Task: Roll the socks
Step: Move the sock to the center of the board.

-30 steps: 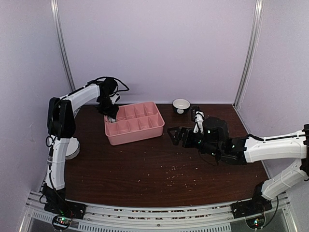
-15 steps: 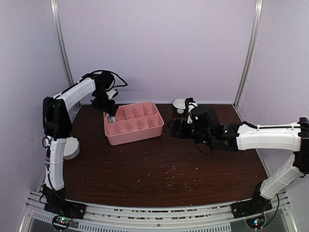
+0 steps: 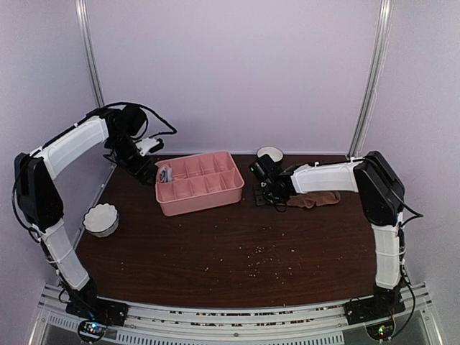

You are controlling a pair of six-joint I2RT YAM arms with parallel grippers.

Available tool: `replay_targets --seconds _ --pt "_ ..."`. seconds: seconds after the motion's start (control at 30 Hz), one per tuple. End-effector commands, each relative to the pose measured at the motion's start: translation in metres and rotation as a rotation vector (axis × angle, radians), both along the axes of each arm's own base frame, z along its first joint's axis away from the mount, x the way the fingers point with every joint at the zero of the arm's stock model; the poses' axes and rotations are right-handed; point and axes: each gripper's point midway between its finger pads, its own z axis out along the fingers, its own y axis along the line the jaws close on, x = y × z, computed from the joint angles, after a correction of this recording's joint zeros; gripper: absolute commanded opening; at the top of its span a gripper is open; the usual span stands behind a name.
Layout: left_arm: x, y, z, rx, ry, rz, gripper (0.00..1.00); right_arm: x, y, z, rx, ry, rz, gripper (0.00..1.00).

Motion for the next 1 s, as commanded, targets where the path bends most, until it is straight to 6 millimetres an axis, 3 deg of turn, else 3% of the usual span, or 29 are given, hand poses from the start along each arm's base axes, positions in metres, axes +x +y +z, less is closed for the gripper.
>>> replay_targets --seconds 0.0,0.1,0.2,0.27,0.47,0.8,0.97 --pt "-0.023 -0.003 -0.001 -0.047 0.017 -0.074 0.92 0.010 -0.009 -0.012 -0.004 0.078 -0.026 0.61" --pt "-0.037 -0.003 -0.009 -0.057 0.042 -0.100 0.92 0.010 -0.017 -0.001 0.024 0.060 -0.048 0.61" --pt "-0.038 -0.002 -0.015 -0.049 0.045 -0.099 0.91 0.015 -0.021 0.016 0.084 0.023 -0.062 0.66" --pt "-0.039 -0.003 -0.019 -0.052 0.060 -0.092 0.90 0.023 -0.021 0.016 0.085 0.042 -0.070 0.66" --pt "-0.046 -0.001 -0.010 -0.063 0.047 -0.088 0.90 0.028 -0.006 -0.022 0.074 0.154 -0.073 0.62" --pt "-0.067 0.011 0.007 -0.034 0.012 -0.104 0.90 0.021 0.001 -0.033 0.055 0.275 -0.083 0.54" --pt "-0.078 0.015 0.015 -0.038 -0.002 -0.099 0.90 0.014 -0.015 -0.034 0.047 0.340 -0.098 0.50"
